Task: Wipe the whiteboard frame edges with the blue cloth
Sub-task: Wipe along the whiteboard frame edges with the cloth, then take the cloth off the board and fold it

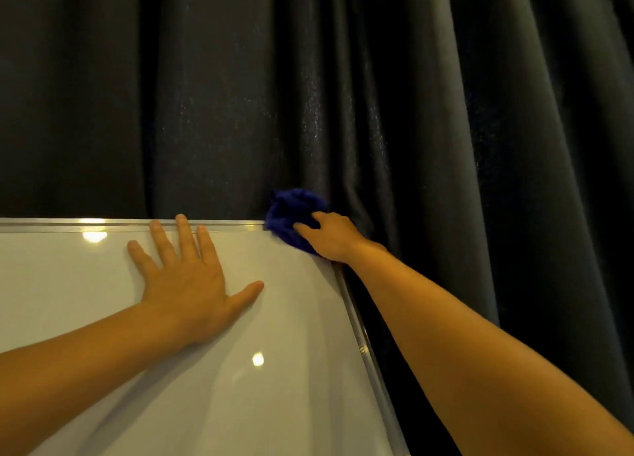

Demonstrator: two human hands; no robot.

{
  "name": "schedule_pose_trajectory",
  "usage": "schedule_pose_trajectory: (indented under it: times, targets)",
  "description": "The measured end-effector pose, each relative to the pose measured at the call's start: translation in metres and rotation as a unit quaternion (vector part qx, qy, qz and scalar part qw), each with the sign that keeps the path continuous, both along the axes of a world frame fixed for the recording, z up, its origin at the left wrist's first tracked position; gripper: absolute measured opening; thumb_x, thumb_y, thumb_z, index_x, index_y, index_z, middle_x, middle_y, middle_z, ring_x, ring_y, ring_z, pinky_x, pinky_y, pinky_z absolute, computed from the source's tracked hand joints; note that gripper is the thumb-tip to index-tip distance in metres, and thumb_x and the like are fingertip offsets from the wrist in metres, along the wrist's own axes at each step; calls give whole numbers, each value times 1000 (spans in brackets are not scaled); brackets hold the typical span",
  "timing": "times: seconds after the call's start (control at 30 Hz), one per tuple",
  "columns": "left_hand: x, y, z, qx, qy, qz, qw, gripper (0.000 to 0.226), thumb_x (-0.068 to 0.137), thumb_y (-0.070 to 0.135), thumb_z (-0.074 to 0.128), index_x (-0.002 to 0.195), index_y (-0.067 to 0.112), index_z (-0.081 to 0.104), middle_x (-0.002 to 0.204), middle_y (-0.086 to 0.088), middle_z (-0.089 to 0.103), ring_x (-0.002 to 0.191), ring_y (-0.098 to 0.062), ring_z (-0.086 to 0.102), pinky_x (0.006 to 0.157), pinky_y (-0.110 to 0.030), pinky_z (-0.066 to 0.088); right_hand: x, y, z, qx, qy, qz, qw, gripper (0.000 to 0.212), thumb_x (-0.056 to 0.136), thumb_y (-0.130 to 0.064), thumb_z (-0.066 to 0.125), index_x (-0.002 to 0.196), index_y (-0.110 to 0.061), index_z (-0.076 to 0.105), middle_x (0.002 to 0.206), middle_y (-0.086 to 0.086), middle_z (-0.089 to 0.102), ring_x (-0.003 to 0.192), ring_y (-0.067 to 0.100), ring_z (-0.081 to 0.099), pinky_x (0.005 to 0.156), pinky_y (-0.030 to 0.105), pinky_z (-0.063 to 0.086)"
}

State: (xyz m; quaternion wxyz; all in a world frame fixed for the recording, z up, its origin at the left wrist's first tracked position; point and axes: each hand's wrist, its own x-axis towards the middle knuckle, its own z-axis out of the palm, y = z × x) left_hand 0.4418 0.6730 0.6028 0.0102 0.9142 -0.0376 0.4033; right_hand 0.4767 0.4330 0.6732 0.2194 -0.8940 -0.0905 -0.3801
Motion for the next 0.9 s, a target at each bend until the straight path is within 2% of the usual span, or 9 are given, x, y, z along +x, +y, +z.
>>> schedule_pose_trajectory:
  times: [0.13,0.27,0.33,0.43,0.57,0.7,0.77,0.83,0.9]
  targets:
    - [-6,0,-2,8,-3,-4,1000,134,47,93,-19,152,9,-21,159,-21,-30,144,-51,-24,113,-70,-6,-12,-17,30,-26,39,-12,999,43,88,-57,63,114,-24,67,114,7,69,96,23,63,84,34,50]
    - [-15,3,-8,19,-11,-8,1000,130,48,92,-20,151,13,-24,157,-17,-35,144,-47,-27,115,-66,-6,-22,-40,19,52,50,68,995,26,86,-45,72,100,-23,72,98,6,73,92,25,68,83,40,57]
    - [-16,4,-12,28,-21,-12,999,128,50,92,-22,151,14,-24,157,-16,-35,144,-46,-28,117,-65,-6,-20,-49,4,134,40,100,985,26,89,-41,70,99,-17,72,90,9,73,81,25,70,67,40,61]
    - [-20,2,-12,23,-20,-12,999,124,53,91,-21,151,16,-24,158,-15,-35,144,-45,-29,118,-65,-7,-25,-52,-3,191,77,58,977,39,91,-51,63,83,-13,67,65,7,67,48,20,64,40,29,52]
    - [-26,7,-5,23,-5,-6,1000,124,55,92,-14,152,15,-22,159,-16,-32,145,-46,-25,117,-65,-7,-53,-48,-1,27,116,-53,991,43,89,-51,66,70,-13,59,60,6,61,50,21,58,46,29,47]
    - [-40,17,7,27,73,-7,997,124,60,93,6,154,17,-17,161,-14,-29,146,-46,-22,118,-66,-4,-121,-23,-6,-248,356,-146,889,36,82,-53,73,85,-17,71,82,3,69,66,20,64,45,25,50]
    - [-56,11,13,17,130,-56,990,116,67,92,18,157,23,-4,165,-9,-18,149,-44,-16,117,-65,-1,-151,-5,-6,-245,348,-134,895,39,82,-54,72,96,-18,74,92,7,72,74,22,67,53,28,57]
    - [-81,1,17,-35,193,-196,961,110,68,92,26,156,28,15,167,-4,9,152,-36,7,119,-56,11,-182,17,-2,-182,312,-88,928,28,80,-53,74,90,-27,75,87,3,74,75,21,69,59,31,58]
    - [-108,1,17,-125,271,-375,878,104,64,89,41,150,30,35,156,5,39,138,-22,41,109,-41,35,-208,41,6,-116,309,-32,943,20,81,-48,75,91,-30,75,85,0,75,75,19,71,63,30,59]
